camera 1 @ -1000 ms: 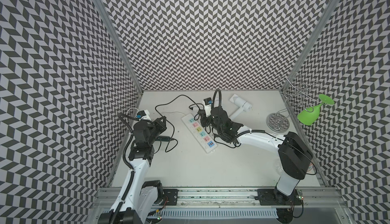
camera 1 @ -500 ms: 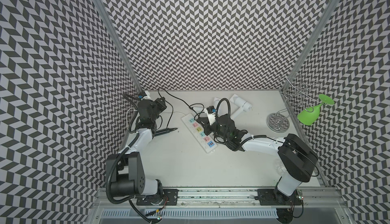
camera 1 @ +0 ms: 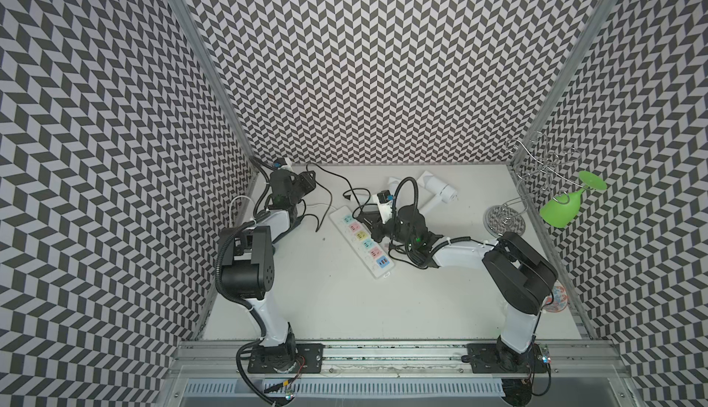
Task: Charge the blow dryers
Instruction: Pick up the plug from the center of the board, then adjust the socket at the center of the board.
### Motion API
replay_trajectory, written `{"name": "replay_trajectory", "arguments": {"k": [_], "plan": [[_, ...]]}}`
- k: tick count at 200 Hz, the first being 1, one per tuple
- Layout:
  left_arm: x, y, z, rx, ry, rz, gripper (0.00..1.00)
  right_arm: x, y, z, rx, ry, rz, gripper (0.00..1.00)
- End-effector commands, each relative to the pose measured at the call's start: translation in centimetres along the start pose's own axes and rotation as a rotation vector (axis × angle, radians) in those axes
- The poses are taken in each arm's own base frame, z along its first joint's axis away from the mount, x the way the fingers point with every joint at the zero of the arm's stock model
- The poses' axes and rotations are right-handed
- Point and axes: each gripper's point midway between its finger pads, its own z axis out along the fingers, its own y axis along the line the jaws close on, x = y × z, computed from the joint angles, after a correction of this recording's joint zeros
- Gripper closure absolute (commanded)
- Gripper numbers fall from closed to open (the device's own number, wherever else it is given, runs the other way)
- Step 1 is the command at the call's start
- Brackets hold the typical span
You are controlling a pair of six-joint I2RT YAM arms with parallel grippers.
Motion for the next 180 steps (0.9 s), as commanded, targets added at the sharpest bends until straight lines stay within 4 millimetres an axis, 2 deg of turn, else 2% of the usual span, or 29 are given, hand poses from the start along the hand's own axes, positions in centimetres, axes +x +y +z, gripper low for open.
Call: {"name": "replay_trajectory", "arguments": {"k": [1,42,63,94,132,180], "plan": [[-1.1,-1.4,-0.8,0.023,-0.030,0.012,0.41,-0.8,0.6,-0.1,-0.031,-0.041,-0.011,1.00],[-1.7,-1.3,-2.5,-0.048,-0.024,-0.005,0.28,0.4,-0.2,0.6,-0.034,-0.023,0.015,1.00],[-1.2,-0.8,-3.5,-0.076,-0.022,-0.019,0.28,0.8,-0.4,1.1,-0.038,-0.022,0.024,1.00],[-0.2,-0.2,-3.6,-0.096,0.008,-0.027,0.28,1.6,-0.9,2.0,-0.029,-0.018,0.047,1.00],[2.4,0.0,-4.5,-0.087,0.067,-0.059,0.29,2.4,-1.5,3.1,-0.027,-0.018,0.069,1.00],[6.0,-1.6,-7.2,-0.048,0.110,-0.053,0.30,2.7,-2.0,4.5,-0.021,-0.026,0.098,1.00]]}}
